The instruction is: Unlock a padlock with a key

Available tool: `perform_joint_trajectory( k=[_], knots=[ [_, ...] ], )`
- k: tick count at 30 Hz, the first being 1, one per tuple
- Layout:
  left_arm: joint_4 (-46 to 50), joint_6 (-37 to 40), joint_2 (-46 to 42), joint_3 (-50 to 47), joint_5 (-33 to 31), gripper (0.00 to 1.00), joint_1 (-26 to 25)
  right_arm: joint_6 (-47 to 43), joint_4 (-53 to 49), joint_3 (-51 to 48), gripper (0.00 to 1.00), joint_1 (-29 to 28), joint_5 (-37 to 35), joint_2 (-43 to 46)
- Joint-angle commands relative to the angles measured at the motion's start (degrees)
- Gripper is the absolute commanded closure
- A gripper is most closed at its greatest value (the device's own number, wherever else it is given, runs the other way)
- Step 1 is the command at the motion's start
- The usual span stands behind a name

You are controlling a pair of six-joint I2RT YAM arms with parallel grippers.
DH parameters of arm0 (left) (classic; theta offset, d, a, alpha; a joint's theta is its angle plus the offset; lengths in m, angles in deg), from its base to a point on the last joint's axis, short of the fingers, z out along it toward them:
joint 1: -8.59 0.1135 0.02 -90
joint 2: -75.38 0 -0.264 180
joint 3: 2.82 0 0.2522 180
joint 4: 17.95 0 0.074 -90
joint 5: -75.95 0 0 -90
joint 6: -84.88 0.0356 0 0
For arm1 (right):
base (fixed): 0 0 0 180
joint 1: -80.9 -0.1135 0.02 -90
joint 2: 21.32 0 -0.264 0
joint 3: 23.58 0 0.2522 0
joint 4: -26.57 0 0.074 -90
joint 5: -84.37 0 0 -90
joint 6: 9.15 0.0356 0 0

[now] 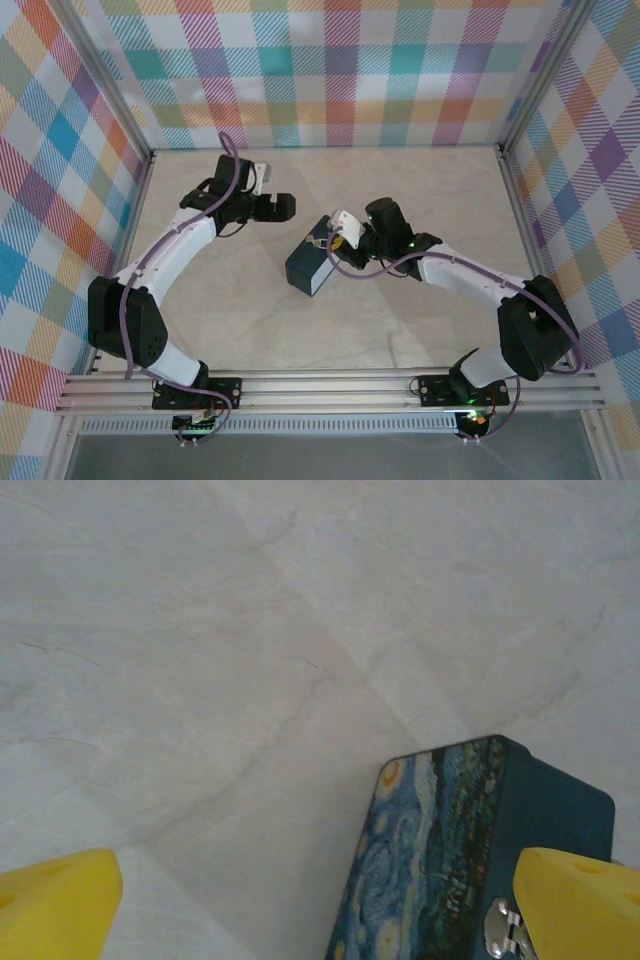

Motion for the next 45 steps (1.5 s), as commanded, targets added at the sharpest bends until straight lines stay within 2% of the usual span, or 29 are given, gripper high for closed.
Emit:
perform_joint_trajectory(
  k=[1,5,8,13,17,23,32,37,45],
  knots=[
    [2.1,-0.4,0.2,-0.1,0.0,0.0,-1.6,6.2,-4.2,3.8,0.84,1.0,4.4,0.2],
    [1.8,-2.3,-0.9,-1.4,0.7,0.0,-2.4,11.8,-7.9,7.7,0.84,4.0,9.1,-2.4],
    [1.9,-2.6,-1.9,-2.2,0.9,0.0,-2.9,13.1,-11.0,10.1,0.82,4.9,9.5,-4.7],
    [3.8,-1.5,-1.9,-1.4,-0.1,0.0,-3.1,1.5,-3.4,2.6,0.61,4.9,8.6,-0.1],
    [6.5,-2.2,-0.6,0.8,-2.9,0.0,-3.1,-5.4,-4.2,3.5,0.57,4.8,7.9,-1.6],
    [8.6,-1.4,-0.2,2.7,-4.4,0.0,-3.0,-12.3,2.3,0.3,0.54,4.0,5.2,-1.9],
    [8.1,-1.7,0.5,2.5,-4.7,0.0,-3.0,-17.4,0.9,-0.3,0.45,2.8,7.3,-0.8],
    [8.0,-1.6,0.4,3.1,-5.0,0.0,-3.0,-18.2,1.0,-0.9,0.45,2.0,7.3,-0.2],
    [8.1,-1.5,0.4,3.8,-4.4,0.0,-3.0,-21.8,2.5,-0.7,0.47,0.2,1.9,-2.9]
  ],
)
